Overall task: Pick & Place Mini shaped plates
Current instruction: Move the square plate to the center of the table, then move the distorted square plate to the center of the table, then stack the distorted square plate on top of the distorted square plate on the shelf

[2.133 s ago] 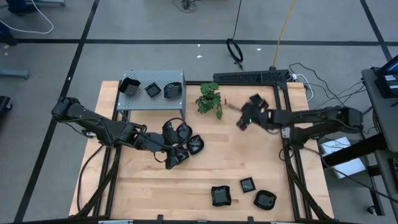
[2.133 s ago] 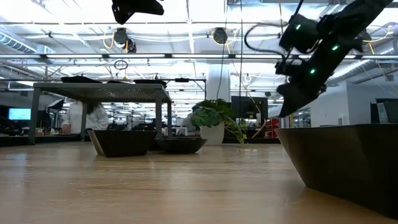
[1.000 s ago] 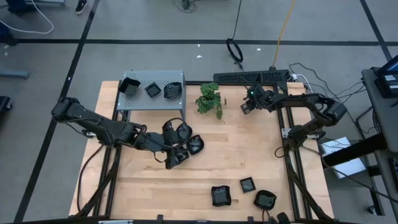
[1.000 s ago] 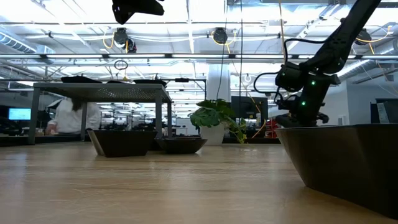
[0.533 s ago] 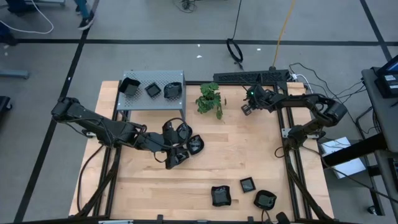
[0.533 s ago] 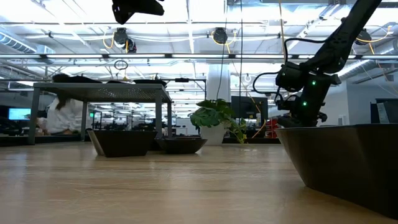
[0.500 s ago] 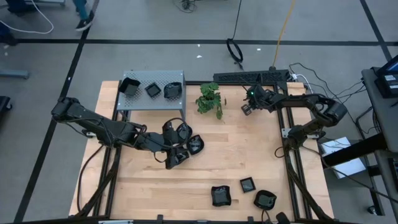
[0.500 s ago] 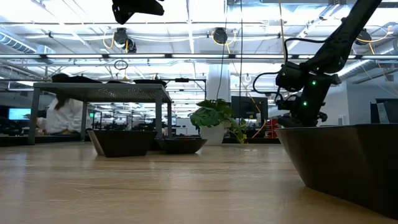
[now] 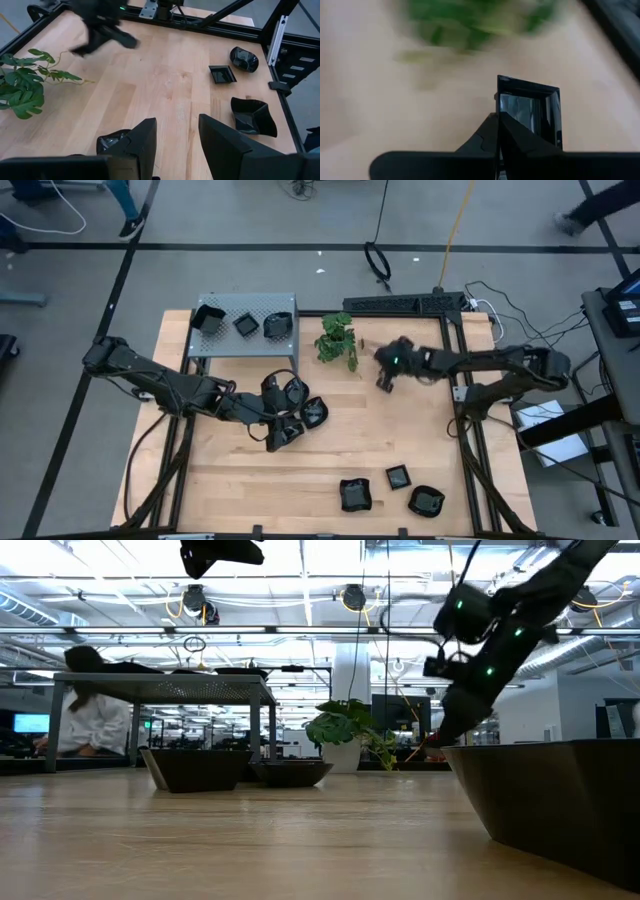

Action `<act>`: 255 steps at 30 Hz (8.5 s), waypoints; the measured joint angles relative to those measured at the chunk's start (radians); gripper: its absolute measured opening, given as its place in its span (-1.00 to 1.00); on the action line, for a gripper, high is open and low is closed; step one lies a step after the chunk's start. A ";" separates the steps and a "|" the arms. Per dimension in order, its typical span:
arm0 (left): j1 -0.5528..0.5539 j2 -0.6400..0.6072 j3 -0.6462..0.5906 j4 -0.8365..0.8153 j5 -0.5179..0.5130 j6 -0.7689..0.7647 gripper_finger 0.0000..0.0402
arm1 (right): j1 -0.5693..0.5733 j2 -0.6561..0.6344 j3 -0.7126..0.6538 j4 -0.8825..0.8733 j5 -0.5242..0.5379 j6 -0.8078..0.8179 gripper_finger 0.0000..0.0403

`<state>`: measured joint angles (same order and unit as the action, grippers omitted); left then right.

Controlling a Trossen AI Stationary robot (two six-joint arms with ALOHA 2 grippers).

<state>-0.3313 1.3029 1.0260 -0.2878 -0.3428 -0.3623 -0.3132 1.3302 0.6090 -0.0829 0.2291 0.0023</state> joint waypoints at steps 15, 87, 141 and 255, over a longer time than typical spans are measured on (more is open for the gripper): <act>0.002 0.000 0.000 0.004 0.000 -0.037 -0.26 | 0.476 0.285 0.048 0.462 0.005 0.009 -1.00; 0.002 0.000 0.000 -0.052 0.002 -0.123 -0.25 | 0.721 0.267 0.367 -0.069 -0.316 0.197 -0.10; -0.061 0.000 0.000 -0.054 -0.026 -0.065 -0.26 | 0.274 0.509 0.365 0.326 -0.439 0.153 -0.98; 0.065 -0.299 -0.558 0.240 -0.471 -0.730 -0.95 | 0.256 -0.748 -0.551 0.572 -0.073 0.090 -0.37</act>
<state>-0.2663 1.0043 0.4679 -0.0477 -0.8138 -1.0924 -0.0571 0.5823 0.0578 0.4892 0.1562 0.0925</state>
